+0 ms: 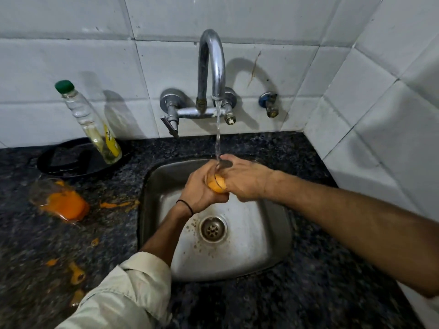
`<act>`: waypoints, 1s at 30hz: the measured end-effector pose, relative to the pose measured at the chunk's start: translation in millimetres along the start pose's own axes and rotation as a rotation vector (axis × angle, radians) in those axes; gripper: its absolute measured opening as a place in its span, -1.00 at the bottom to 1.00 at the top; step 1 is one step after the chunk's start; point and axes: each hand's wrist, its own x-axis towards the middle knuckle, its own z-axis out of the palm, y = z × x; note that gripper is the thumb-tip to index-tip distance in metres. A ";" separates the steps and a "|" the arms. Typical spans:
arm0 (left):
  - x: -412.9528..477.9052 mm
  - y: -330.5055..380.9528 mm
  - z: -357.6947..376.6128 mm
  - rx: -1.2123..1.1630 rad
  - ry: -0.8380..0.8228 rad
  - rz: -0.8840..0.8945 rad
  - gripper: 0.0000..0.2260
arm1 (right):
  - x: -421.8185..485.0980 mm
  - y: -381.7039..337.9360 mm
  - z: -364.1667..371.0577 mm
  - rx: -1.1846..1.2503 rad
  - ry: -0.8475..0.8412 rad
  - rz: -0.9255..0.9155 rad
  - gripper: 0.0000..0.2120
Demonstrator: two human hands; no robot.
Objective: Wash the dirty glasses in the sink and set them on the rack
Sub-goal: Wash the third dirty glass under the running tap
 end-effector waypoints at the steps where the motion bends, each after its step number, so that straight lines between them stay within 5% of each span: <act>1: 0.3 0.8 1.6 0.002 0.040 0.000 -0.42 | 4.5 -8.1 -1.8 0.192 0.004 0.143 -0.62; 4: 0.7 1.3 4.5 -0.023 0.173 0.002 -0.68 | 29.7 -45.7 7.2 0.983 0.163 0.604 -0.74; 6: -1.1 0.7 3.5 0.017 0.204 0.016 -0.79 | 37.1 -67.2 20.9 1.156 0.451 0.678 -0.80; 8: -3.9 1.0 -3.8 0.006 0.151 0.003 -0.72 | 29.9 -62.0 40.3 1.012 0.531 0.476 -0.64; 10: -5.6 -5.0 -12.2 0.026 0.065 -0.032 -0.54 | 17.1 -31.4 51.4 0.513 0.362 0.172 -0.47; 12: -6.0 -3.0 -13.1 0.125 -0.029 -0.049 -0.46 | 10.9 0.3 42.9 0.087 0.215 -0.045 -0.51; 14: -3.0 8.4 -7.4 0.184 -0.027 -0.085 -0.41 | 13.1 5.6 28.0 0.070 0.164 -0.076 -0.67; 18: 8.8 19.4 -13.9 0.508 -0.067 -0.228 -0.35 | 25.2 -15.5 20.6 0.902 -0.011 0.334 -0.82; 22: 7.8 25.1 -28.9 0.863 -0.208 -0.374 -0.34 | 36.1 -43.6 51.6 2.156 0.521 0.574 -0.69; 24: 8.8 37.7 -26.9 1.064 -0.281 -0.472 -0.43 | 45.1 -69.1 62.2 2.391 0.649 0.790 -0.72; 27: 6.3 53.4 -12.0 1.284 -0.441 -0.502 -0.51 | 64.5 -98.3 71.1 2.555 0.593 1.139 -0.65; 30: -0.9 55.2 -0.9 1.378 -0.574 -0.559 -0.50 | 66.8 -98.5 69.2 2.618 0.385 1.062 -0.55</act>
